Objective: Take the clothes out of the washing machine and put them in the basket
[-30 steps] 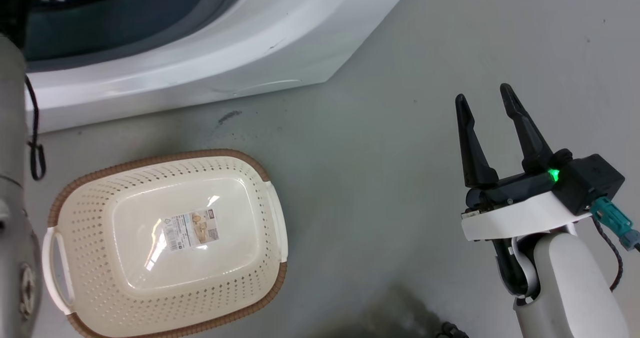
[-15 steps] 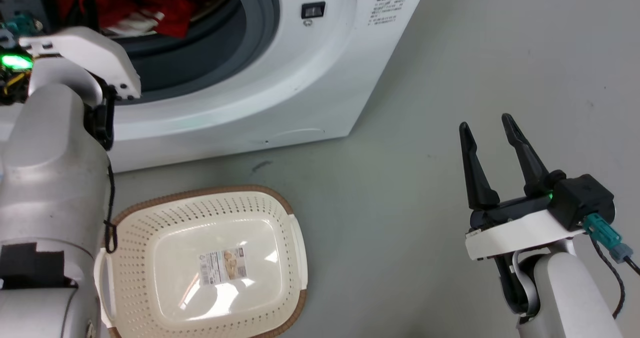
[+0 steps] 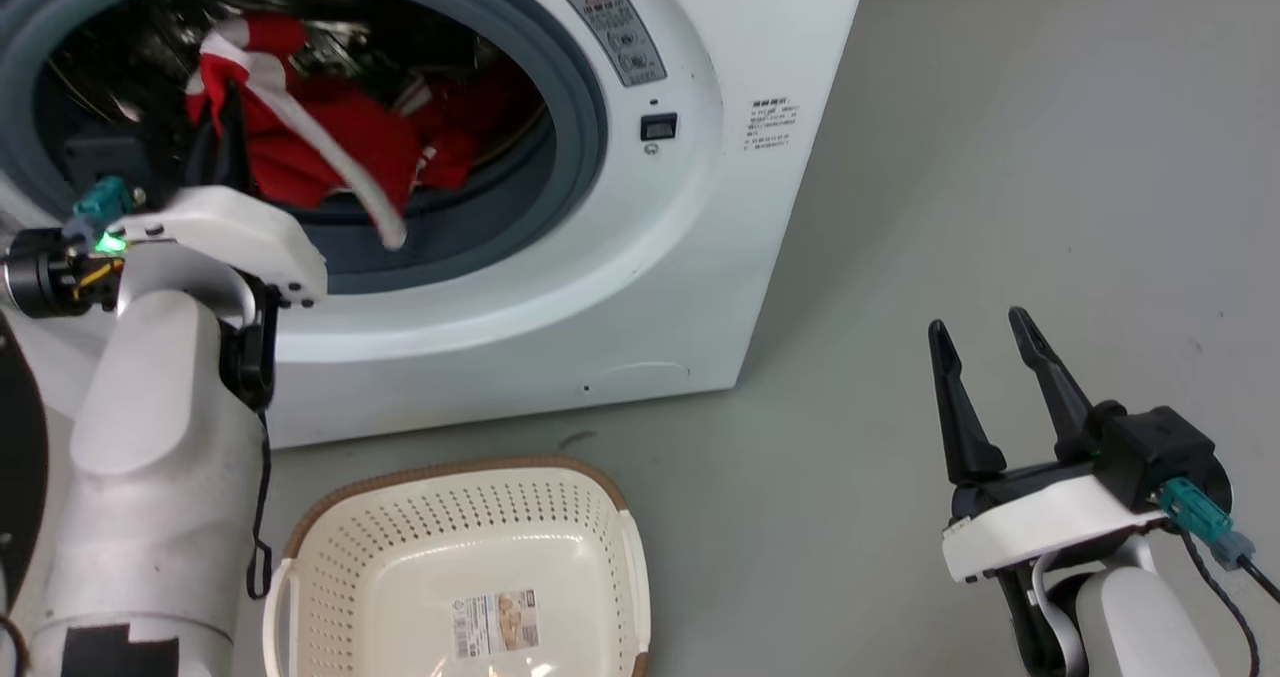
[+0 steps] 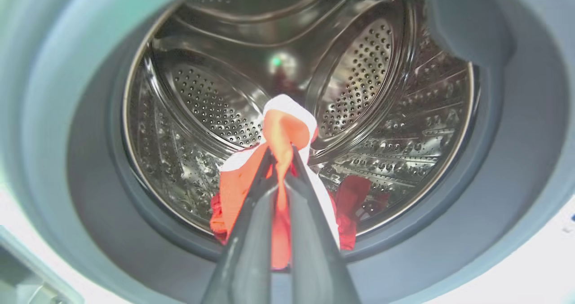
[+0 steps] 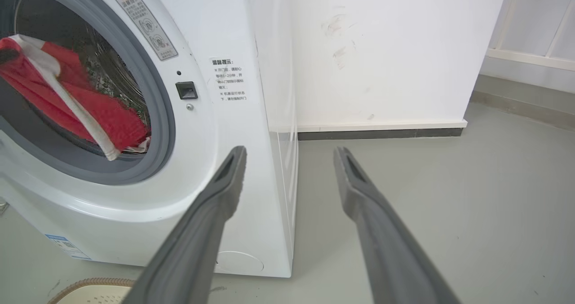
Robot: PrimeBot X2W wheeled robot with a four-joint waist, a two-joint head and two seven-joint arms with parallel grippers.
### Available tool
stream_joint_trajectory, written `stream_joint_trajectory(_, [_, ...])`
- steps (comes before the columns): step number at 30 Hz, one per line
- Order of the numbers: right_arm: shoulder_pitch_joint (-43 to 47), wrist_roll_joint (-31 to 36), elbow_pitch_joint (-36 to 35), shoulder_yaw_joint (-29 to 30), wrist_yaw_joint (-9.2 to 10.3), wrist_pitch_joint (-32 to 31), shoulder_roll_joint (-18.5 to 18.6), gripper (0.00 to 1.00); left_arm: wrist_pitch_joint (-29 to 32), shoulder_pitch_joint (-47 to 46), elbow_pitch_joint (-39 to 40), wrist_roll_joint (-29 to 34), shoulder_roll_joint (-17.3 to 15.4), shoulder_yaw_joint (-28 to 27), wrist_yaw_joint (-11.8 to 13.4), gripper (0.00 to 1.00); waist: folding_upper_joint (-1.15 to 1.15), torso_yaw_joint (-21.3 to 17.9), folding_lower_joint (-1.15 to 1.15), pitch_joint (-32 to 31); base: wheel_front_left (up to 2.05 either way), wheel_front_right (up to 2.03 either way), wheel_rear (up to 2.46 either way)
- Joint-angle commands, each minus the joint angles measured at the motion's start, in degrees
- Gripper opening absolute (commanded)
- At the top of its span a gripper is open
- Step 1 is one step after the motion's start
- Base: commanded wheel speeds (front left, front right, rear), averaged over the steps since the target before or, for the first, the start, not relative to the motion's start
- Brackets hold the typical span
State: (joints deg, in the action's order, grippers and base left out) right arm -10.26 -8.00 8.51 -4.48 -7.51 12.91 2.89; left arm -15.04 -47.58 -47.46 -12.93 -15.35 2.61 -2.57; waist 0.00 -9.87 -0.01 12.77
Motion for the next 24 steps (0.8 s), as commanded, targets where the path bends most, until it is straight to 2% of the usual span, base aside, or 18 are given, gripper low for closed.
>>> stream_joint_trajectory(1, [0.8,0.3,-0.3,0.1,0.03,-0.3,0.0,1.00,-0.2,1.4,1.0,0.0,0.4,-0.1,-0.2,0.00,0.00,0.9,0.01,-2.2,0.00,0.00,0.00])
stream_joint_trajectory(9, [3.9,0.4,-2.0,1.2,0.04,-1.7,0.0,1.00,-0.2,10.2,12.5,-0.4,2.8,-1.5,-0.3,0.00,0.00,2.7,0.01,-6.2,0.00,0.00,0.00])
stream_joint_trajectory(15, [5.7,0.6,-3.6,1.6,0.03,-3.1,0.0,1.00,0.1,16.6,22.2,-0.8,4.6,-1.3,1.3,0.00,0.00,4.2,0.01,-8.4,0.00,0.00,0.00])
stream_joint_trajectory(18, [6.3,0.6,-4.3,1.7,0.04,-3.7,0.0,1.00,1.3,19.6,28.4,-0.5,5.0,-0.5,1.8,0.00,0.00,4.7,0.01,-9.1,0.00,0.00,0.00])
stream_joint_trajectory(24, [7.6,0.8,-5.9,1.8,0.04,-4.5,0.0,1.00,4.9,28.2,45.9,0.0,5.7,-0.1,4.6,0.00,0.00,5.2,0.01,-10.1,0.00,0.00,0.00])
